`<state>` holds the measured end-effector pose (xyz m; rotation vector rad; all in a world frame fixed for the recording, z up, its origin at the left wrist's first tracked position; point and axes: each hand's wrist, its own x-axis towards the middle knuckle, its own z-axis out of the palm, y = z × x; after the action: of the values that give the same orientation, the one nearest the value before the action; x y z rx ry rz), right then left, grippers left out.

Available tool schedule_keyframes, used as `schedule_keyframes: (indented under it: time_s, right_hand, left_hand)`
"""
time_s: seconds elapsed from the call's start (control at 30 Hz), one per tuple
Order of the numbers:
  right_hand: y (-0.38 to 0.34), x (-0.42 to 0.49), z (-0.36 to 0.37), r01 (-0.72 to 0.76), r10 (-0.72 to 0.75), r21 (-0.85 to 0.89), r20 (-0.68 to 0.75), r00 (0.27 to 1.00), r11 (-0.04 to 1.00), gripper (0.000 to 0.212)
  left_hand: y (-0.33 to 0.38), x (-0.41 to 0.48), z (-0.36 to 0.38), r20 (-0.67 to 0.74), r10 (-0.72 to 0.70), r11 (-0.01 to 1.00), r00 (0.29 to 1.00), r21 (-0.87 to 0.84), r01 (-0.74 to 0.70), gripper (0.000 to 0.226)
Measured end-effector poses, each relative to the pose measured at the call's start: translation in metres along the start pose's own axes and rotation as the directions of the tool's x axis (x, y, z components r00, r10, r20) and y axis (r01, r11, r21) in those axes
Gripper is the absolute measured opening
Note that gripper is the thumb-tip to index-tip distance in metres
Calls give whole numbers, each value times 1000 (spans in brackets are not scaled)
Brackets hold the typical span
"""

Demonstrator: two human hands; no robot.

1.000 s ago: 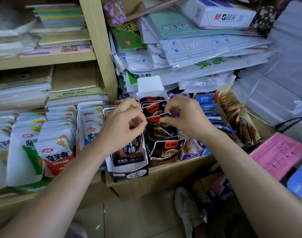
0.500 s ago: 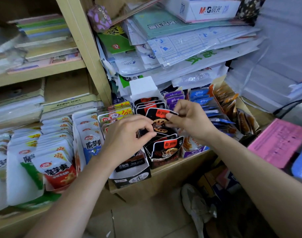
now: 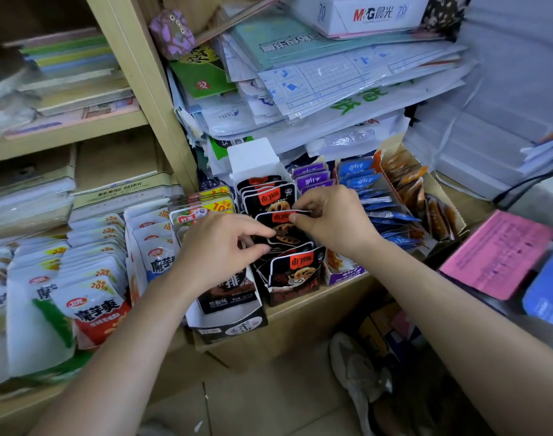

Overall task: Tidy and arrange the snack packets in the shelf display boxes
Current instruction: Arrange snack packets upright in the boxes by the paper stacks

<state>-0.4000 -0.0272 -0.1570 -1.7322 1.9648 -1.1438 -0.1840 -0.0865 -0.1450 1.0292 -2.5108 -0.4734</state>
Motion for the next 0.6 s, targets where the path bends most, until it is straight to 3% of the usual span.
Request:
schedule_keyframes:
  time_s: [0.1, 0.23, 0.33, 0.5, 0.6]
  right_hand:
    - [-5, -21, -14, 93, -89, 49, -77, 993, 994, 21]
    - [-3, -49, -25, 188, -195, 55, 199, 960, 981, 31]
    - [3, -54, -25, 259, -250, 1, 269, 930, 966, 25]
    - [6, -59, -24, 333, -308, -63, 254, 917, 941, 19]
    - [5, -63, -23, 352, -320, -92, 254, 913, 932, 18]
  left_hand:
    - [-2, 4, -2, 48, 8, 1000, 999, -9, -7, 22]
    - [-3, 9, -8, 134, 57, 998, 989, -41, -52, 24]
    - [1, 11, -7, 195, 115, 992, 974, 35, -124, 32]
    - [2, 11, 3, 73, 319, 908, 945, 263, -326, 27]
    - [0, 11, 8, 21, 378, 880, 925, 304, -366, 22]
